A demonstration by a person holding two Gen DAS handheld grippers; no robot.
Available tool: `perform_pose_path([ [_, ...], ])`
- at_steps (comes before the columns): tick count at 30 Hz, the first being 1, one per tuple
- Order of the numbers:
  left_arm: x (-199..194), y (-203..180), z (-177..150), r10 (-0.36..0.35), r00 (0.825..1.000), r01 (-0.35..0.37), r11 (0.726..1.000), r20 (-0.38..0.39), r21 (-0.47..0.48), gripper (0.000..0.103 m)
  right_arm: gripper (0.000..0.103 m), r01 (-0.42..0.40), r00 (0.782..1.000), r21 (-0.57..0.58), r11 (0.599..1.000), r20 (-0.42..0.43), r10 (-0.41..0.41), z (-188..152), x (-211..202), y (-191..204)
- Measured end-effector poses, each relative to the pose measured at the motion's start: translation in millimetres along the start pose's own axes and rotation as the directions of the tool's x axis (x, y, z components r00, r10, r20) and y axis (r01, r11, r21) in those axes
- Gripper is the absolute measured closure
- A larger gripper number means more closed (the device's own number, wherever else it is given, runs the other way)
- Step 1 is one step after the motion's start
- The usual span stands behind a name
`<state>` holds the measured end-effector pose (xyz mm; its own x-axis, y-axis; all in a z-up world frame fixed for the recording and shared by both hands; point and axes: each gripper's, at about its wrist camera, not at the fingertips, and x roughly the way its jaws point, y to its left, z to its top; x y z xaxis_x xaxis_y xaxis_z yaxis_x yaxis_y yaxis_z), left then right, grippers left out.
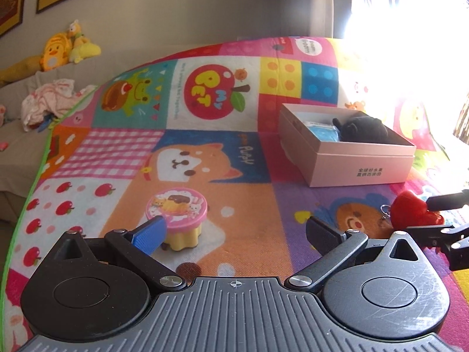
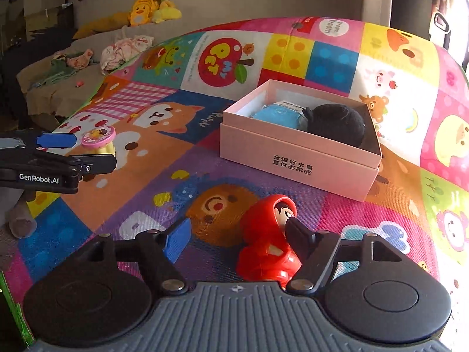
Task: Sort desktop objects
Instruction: 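Grasp the pink-capped yellow toy with left while right lifts the red hooded figure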
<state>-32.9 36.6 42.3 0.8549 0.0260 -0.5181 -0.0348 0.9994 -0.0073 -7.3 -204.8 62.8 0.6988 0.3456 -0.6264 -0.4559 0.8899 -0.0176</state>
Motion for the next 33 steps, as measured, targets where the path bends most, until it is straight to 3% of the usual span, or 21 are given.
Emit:
perform_pose_path([
  [5,19.6,14.3,1.8,0.089,0.996,-0.090,0.996,-0.014,-0.002,0.000,0.015,0.040,0.997,0.109,0.993,0.064,-0.047,-5.8,-19.5,-24.6],
  [9,40.2,23.8,5.3,0.103,0.993,-0.106,0.993,-0.060,-0.046,0.000,0.003,0.110,0.989,0.192,0.975,0.081,-0.128,-16.2,-23.5,-44.5],
  [11,48.5,23.9,7.9,0.119,0.990,-0.122,0.991,-0.070,-0.052,0.001,0.003,0.134,0.987,0.225,0.965,0.061,-0.152,-23.2,-19.7,-51.8],
  [18,64.5,17.0,12.4,0.160,0.983,-0.162,0.987,-0.094,-0.016,0.030,0.000,0.118,0.989,0.329,0.937,0.051,-0.142,-43.1,-16.7,-67.0],
  [19,64.6,15.7,12.8,0.157,0.983,-0.159,0.987,-0.095,-0.010,0.040,0.000,0.118,0.988,0.332,0.936,0.053,-0.144,-43.4,-17.0,-67.2],
  [24,57.2,-4.0,14.6,0.074,0.994,-0.073,0.997,-0.080,0.022,0.042,0.000,0.115,0.989,0.341,0.933,0.052,-0.141,-43.7,-17.7,-67.0],
  [27,50.3,-23.1,12.8,-0.012,0.997,0.015,0.999,-0.080,0.041,0.042,0.000,0.111,0.989,0.340,0.934,0.054,-0.137,-43.0,-19.4,-65.6],
  [33,33.4,-58.8,-3.6,-0.213,0.970,0.222,0.972,-0.116,0.072,0.041,0.000,0.081,0.994,0.297,0.951,0.047,-0.100,-40.7,-21.2,-56.5],
])
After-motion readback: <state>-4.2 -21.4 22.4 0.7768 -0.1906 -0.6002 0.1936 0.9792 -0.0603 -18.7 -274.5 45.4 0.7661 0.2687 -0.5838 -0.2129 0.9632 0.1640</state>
